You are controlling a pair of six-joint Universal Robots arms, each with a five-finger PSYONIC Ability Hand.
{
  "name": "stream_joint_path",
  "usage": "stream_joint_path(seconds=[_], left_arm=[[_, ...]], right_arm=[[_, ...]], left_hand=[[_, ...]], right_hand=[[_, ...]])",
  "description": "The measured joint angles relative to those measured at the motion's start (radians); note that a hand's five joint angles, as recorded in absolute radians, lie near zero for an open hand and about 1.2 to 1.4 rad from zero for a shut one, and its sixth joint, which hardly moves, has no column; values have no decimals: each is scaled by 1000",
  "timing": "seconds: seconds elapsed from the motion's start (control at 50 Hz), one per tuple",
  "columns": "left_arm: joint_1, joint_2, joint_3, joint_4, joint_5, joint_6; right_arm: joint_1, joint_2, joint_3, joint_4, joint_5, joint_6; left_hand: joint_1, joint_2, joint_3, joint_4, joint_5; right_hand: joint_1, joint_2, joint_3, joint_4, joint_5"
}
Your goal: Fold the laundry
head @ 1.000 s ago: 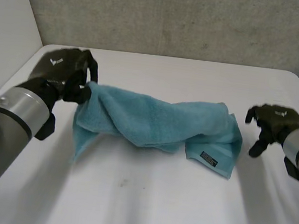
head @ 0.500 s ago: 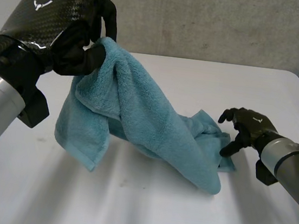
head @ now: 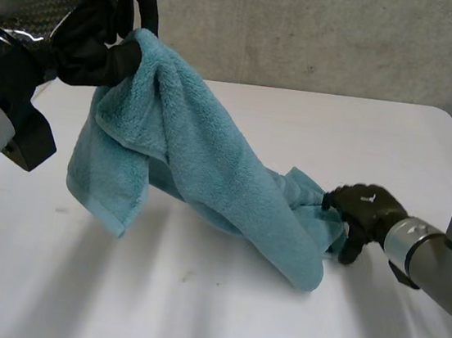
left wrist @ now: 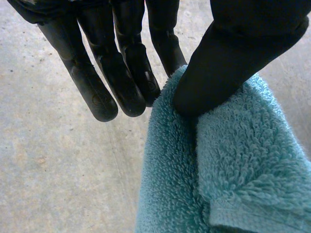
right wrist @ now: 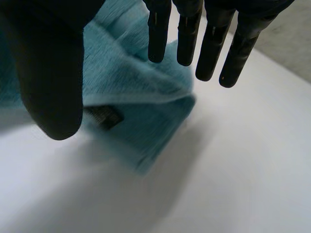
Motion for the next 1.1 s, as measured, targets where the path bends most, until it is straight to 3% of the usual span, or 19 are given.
stream_joint_path(seconds=[0.12, 0.26, 0.36, 0.42, 0.44, 0.48, 0.5, 0.52, 0.64, 0.72, 0.8, 0.86, 1.04, 1.1], left_arm=[[3, -1, 6, 3, 2, -1], [3, -10, 6, 6, 2, -2], [4, -14, 6, 8, -1, -3], [5, -15, 7, 9, -2, -3], [5, -15, 7, 9, -2, -4], [5, -15, 7, 9, -2, -4], [6, -14, 7, 9, -3, -5], [8, -14, 7, 9, -3, -5], [20, -6, 6, 8, -5, -6], [25, 6, 7, 7, -6, -7], [26, 15, 8, 8, -6, -8], [26, 29, 11, 9, -6, -8], [33, 47, 6, 12, -4, -9], [76, 42, -12, 13, -1, -8]], right_arm=[[-8, -34, 71, -1, -54, 53], [21, -72, 147, -69, -167, 309], [69, -68, 158, -96, -189, 400], [86, -64, 161, -109, -189, 418], [90, -62, 163, -117, -187, 423], [92, -61, 165, -125, -185, 426], [93, -60, 168, -134, -183, 428], [91, -62, 169, -140, -180, 428], [20, -163, 163, -135, -167, 421], [-125, -334, 128, -87, -180, 421], [-171, -391, 104, -66, -191, 423], [-257, -512, 4, -6, -227, 443], [-243, -484, -160, 45, -251, 493], [-155, -407, -195, 48, -242, 497]], left_hand=[[0, 0, 0, 0, 0], [0, 0, 0, 0, 0], [0, 0, 0, 0, 0], [0, 0, 0, 0, 0], [0, 0, 0, 0, 0], [0, 0, 0, 0, 0], [0, 0, 0, 0, 0], [0, 0, 0, 0, 0], [0, 0, 0, 0, 0], [0, 0, 0, 0, 0], [0, 0, 0, 0, 0], [0, 0, 0, 0, 0], [0, 0, 0, 0, 0], [0, 0, 0, 0, 0]], right_hand=[[0, 0, 0, -13, -16], [-30, -31, -31, -32, -37], [-14, -20, -19, -16, -18], [143, 166, 159, 169, 156], [381, 403, 403, 413, 386], [436, 466, 464, 474, 444], [601, 726, 724, 731, 705], [611, 758, 760, 776, 745], [611, 769, 782, 801, 761], [611, 769, 782, 802, 765], [611, 769, 782, 804, 766], [611, 769, 782, 804, 771], [612, 769, 785, 804, 772], [612, 769, 785, 804, 776]])
